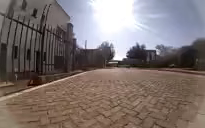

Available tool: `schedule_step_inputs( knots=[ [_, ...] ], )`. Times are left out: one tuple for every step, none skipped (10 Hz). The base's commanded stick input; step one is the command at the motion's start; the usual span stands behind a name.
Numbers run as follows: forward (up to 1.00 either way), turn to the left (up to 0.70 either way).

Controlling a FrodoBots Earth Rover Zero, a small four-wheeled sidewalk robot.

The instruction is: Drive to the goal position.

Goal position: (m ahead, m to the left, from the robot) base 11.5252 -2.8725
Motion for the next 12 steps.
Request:
schedule_step_inputs(
  knots=[
    [1.0, -0.01],
    [1.0, -0.14],
    [1.0, -0.27],
    [1.0, -0.27],
    [1.0, -0.27],
    [1.0, -0.27],
    [1.0, -0.27],
    [1.0, -0.27],
    [1.0, -0.27],
    [1.0, -0.27],
    [1.0, -0.27],
    [1.0, -0.27]
  ],
)
